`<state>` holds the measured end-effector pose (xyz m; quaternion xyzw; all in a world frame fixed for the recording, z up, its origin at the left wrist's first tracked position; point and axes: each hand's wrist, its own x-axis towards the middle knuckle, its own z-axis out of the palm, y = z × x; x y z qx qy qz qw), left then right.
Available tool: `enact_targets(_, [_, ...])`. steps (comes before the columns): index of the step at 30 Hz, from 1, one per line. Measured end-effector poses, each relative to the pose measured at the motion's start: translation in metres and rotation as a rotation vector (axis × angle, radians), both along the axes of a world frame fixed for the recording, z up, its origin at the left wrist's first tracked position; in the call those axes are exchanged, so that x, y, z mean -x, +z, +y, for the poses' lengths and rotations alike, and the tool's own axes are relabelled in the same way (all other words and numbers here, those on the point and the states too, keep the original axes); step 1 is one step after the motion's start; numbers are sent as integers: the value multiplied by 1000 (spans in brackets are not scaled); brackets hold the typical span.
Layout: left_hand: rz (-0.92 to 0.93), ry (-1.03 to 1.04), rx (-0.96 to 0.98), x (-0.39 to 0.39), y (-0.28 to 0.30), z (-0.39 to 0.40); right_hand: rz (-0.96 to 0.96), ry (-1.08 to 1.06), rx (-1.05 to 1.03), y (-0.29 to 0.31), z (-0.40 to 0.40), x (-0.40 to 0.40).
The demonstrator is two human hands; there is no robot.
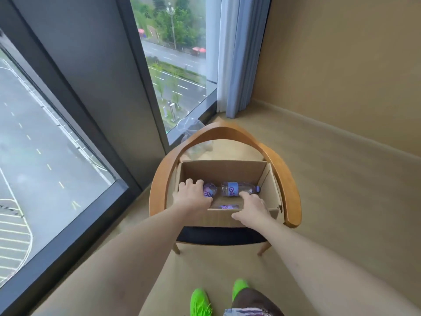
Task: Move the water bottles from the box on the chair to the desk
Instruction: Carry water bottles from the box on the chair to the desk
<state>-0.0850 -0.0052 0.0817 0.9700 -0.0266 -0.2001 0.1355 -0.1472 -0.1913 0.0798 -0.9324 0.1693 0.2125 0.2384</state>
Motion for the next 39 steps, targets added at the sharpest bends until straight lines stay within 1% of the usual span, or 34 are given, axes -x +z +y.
enact_targets(6, [117, 62, -31, -55, -54, -10, 93, -113, -133, -38, -22, -81])
enact_targets(11, [260, 114, -59, -100, -95, -26, 247, -227, -231, -82, -42, -134])
enact_targets(15, [336, 116, -90, -128, -126, -38, 348, -428, -321, -124, -52, -163])
enact_targets(19, [414, 136, -118, -138, -163, -45, 402, -648, -434, -172, -56, -179])
enact_targets(22, [474, 164, -134, -140, -192, -47, 421, -827, -507, -204, -57, -189])
enact_targets(26, [512, 156, -160, -147, -226, -45, 434, -1024, -550, -234, -64, -206])
enact_targets(28, [525, 173, -142, -153, -242, -47, 443, -1159, -633, -246, -67, -212])
enact_targets(31, [551, 256, -90, -162, -261, -57, 419, -1332, -790, -261, -66, -218])
enact_targets(35, [520, 363, -47, -170, -281, -64, 346, -1479, -937, -276, -66, -222])
enact_targets(39, [503, 330, -25, -179, -290, -56, 344, -1557, -1006, -283, -66, -225])
